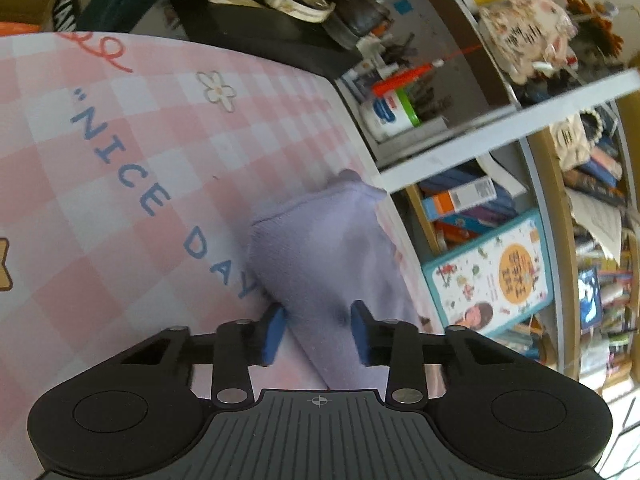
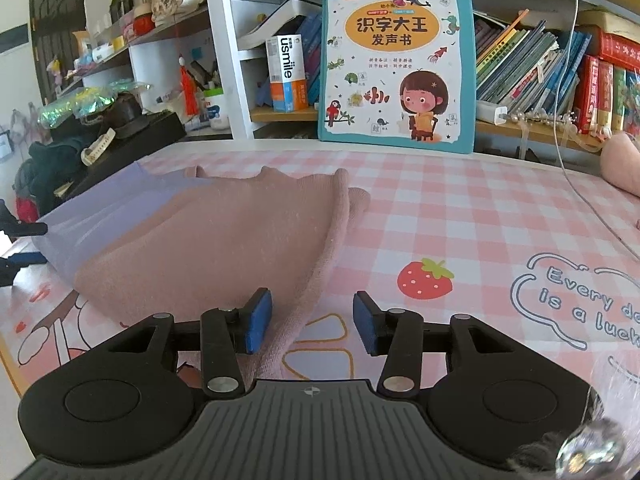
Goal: Fold clothes
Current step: 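Grasp the lavender folded edge with the left gripper and lift it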
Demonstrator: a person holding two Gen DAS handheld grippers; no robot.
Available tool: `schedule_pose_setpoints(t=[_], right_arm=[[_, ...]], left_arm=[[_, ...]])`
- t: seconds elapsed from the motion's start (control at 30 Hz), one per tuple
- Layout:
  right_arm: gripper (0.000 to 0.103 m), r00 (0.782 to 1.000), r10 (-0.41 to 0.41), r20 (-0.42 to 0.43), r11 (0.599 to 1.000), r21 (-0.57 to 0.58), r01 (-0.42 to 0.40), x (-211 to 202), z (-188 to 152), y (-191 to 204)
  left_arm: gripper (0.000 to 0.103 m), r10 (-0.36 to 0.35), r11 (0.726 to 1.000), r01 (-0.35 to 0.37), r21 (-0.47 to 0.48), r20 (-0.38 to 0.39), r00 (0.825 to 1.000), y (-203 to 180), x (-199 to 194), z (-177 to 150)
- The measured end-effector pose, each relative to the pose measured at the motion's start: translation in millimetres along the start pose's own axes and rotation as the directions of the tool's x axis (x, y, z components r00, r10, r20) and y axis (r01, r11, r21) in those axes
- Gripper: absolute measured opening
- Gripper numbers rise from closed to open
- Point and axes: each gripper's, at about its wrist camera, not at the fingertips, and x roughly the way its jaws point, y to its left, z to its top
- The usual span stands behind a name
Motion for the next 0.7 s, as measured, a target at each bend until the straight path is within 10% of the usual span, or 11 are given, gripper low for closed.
schedule_pose_setpoints(t=[0.17,0.37,0.7], right_arm=[[0.044,1.000,-0.008,-0.002,1.000,-0.004,0.008,0.3,0.1,0.6],[0.047,1.000,0.004,-0.011,1.000,0.026,-0.004,0.6,1.0,-4.4],[0.049,0.999,0.023,-0.029,0.998,0.055,-0.022,0.2,1.7,-7.4]], left_arm=[[0.023,0.003,1.000,-0.003,-0.010,0.012,1.000,-0.7,3.3,-1.1],[0.018,-0.029,0.963,0.011,0.271,0.065,0.997,-52.6,-13.0,-11.4],[0.037,0.003,0.997,-0.003,0.076,0.000,1.000,-22.8,6.3,-3.6]])
